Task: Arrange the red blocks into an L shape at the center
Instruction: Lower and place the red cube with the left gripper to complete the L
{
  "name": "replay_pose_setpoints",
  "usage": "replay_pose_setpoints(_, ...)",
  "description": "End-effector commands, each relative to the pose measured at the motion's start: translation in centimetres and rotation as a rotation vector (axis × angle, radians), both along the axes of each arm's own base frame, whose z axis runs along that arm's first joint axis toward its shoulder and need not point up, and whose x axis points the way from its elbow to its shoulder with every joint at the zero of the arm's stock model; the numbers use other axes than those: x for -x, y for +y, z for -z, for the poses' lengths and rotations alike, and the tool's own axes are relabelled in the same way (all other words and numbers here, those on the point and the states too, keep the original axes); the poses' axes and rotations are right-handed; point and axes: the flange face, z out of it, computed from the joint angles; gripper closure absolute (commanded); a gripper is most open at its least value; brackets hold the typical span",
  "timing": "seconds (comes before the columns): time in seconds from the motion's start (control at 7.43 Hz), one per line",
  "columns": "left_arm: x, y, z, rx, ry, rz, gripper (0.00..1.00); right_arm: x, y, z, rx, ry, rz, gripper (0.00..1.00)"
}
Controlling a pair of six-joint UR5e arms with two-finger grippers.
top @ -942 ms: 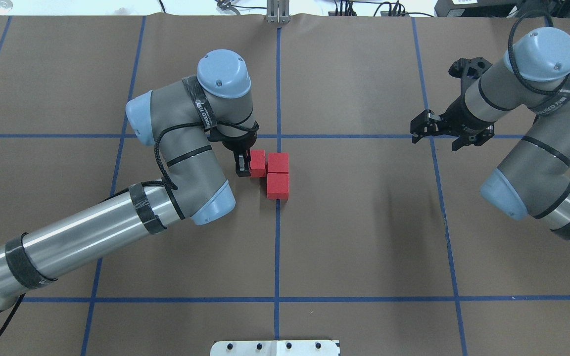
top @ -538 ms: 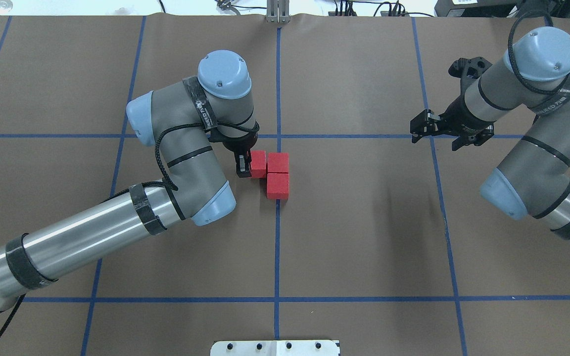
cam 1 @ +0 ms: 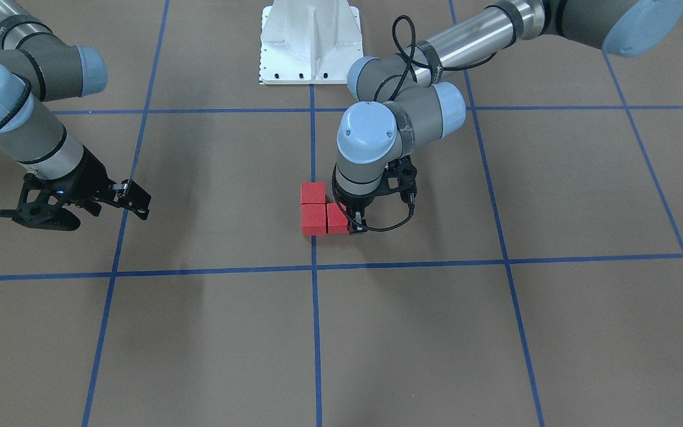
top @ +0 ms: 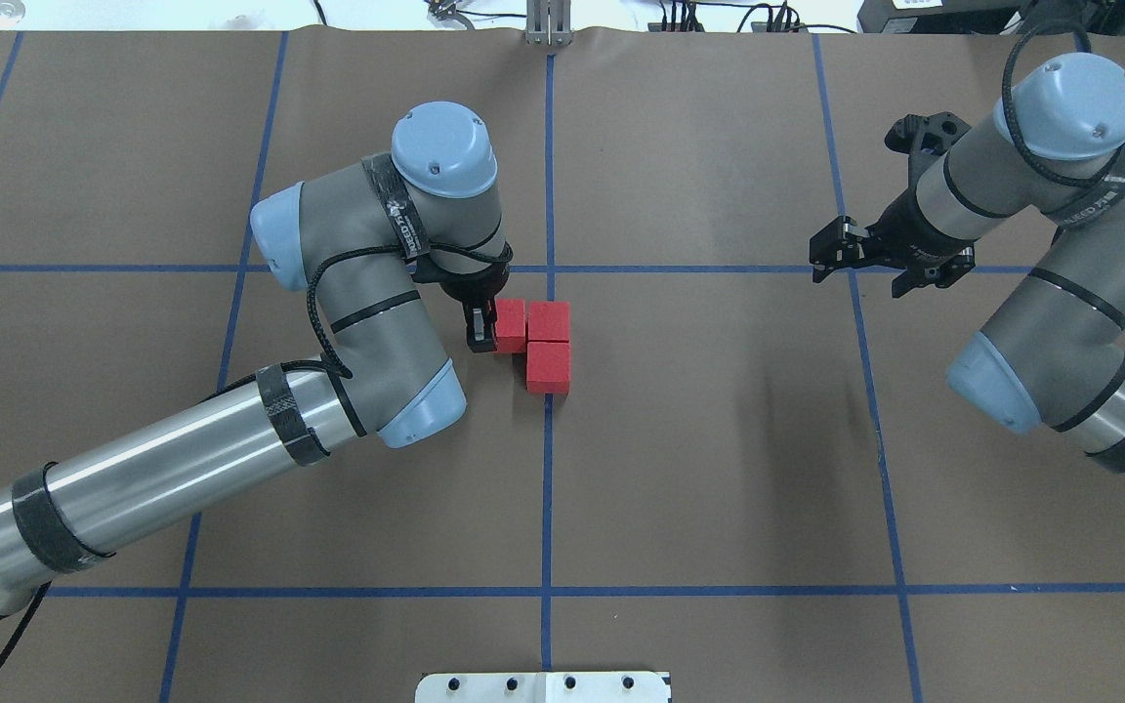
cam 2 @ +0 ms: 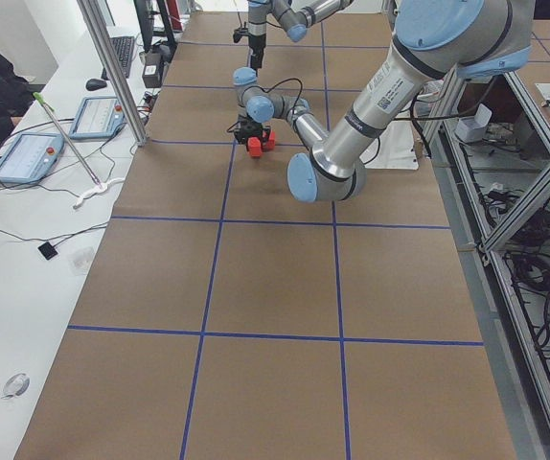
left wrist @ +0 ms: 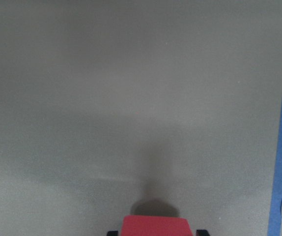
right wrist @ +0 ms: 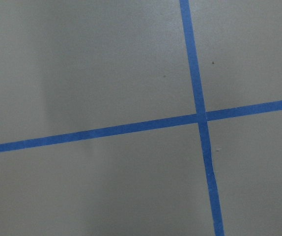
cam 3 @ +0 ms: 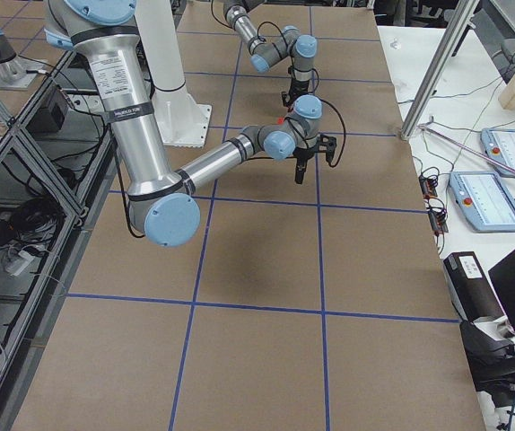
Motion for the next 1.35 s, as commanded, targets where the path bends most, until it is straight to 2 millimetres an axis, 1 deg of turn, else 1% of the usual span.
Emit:
replay_pose_setpoints(0.0,-0.05,0.06,0.0,-0.001,0.0,-0.002,1.0,0.0,0.0,0.0,0.0,0.0,0.0,0.01)
replay_pose_setpoints(0.54,-0.41,0.25,-0.28,0.002,-0.005,-0.006,1.0,0.0,0.0,0.0,0.0,0.0,0.0,0.01)
replay_pose_setpoints(0.94,-0.5,0.17,-0.11,-0.009,0.008,-0.006,1.0,0.0,0.0,0.0,0.0,0.0,0.0,0.01)
replay_pose_setpoints(1.08,-0.47,0.2,-0.15,-0.012,0.009,-0.01,0.24,0.0,0.0,0.0,0.0,0.0,0.0,0.01)
replay_pose_setpoints(1.21,-0.39,0.11,0.15,-0.027,0.027,-0.011,0.0,0.0,0.0,0.0,0.0,0.0,0.0,0.01)
